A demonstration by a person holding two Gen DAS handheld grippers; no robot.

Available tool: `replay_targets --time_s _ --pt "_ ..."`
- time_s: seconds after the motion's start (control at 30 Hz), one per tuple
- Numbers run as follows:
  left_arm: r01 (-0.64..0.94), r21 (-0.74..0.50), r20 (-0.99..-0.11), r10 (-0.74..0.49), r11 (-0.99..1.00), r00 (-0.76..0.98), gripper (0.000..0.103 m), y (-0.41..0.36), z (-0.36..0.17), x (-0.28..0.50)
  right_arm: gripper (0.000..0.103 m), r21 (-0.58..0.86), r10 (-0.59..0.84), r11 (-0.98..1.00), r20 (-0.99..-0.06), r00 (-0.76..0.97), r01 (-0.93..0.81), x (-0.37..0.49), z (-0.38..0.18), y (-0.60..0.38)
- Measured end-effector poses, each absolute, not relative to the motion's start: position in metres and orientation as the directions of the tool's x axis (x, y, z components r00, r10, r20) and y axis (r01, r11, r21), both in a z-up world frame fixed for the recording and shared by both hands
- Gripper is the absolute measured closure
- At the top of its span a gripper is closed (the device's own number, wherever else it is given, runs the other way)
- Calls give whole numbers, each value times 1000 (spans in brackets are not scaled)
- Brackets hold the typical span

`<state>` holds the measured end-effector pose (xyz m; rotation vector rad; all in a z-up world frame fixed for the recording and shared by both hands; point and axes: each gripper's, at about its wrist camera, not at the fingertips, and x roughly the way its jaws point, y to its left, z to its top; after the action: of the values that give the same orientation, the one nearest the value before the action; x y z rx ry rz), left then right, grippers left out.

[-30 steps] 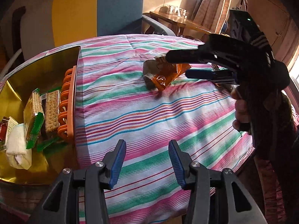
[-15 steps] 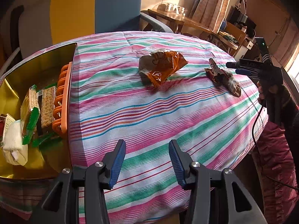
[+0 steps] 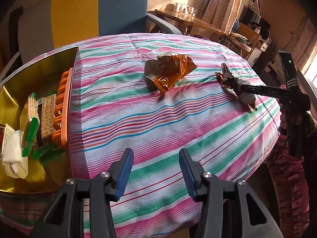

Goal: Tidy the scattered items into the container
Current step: 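Move both open grippers back toward the orange snack bag and beige sock, then grasp the orange snack bag with the left gripper while the right gripper grasps the beige sock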

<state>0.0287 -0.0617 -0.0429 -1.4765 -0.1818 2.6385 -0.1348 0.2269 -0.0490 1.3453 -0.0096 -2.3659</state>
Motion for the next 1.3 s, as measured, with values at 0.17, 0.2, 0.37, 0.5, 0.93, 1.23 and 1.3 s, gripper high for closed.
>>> replay_targets --time_s 0.17,0.2,0.37,0.5,0.93,1.23,1.3 --pt "-58 -153 -820 159 -987 -549 52 -61 -28 9 70 252 -429 -878 -792 -435 407 -93 -40 203" --pt "-62 -151 -816 160 -987 -555 50 -61 -25 3 70 257 -440 -870 -790 -427 420 -86 -41 195" --pt "-103 -101 -802 142 -990 -580 50 -55 -6 -37 60 277 -477 -846 -776 -413 455 -65 -45 168" --pt "-169 -51 -805 141 -984 -576 49 -42 1 -70 44 317 -512 -834 -749 -420 451 -61 -42 164" --pt "-393 -44 -876 225 -918 -426 46 -8 -26 -150 42 371 -532 -830 -752 -389 417 -69 -62 171" --pt "-459 -77 -893 266 -885 -363 45 -6 -40 -178 36 414 -553 -821 -747 -369 393 -74 -72 176" --pt "-474 -85 -896 275 -877 -348 45 -6 -43 -184 35 419 -554 -822 -748 -366 386 -75 -74 176"
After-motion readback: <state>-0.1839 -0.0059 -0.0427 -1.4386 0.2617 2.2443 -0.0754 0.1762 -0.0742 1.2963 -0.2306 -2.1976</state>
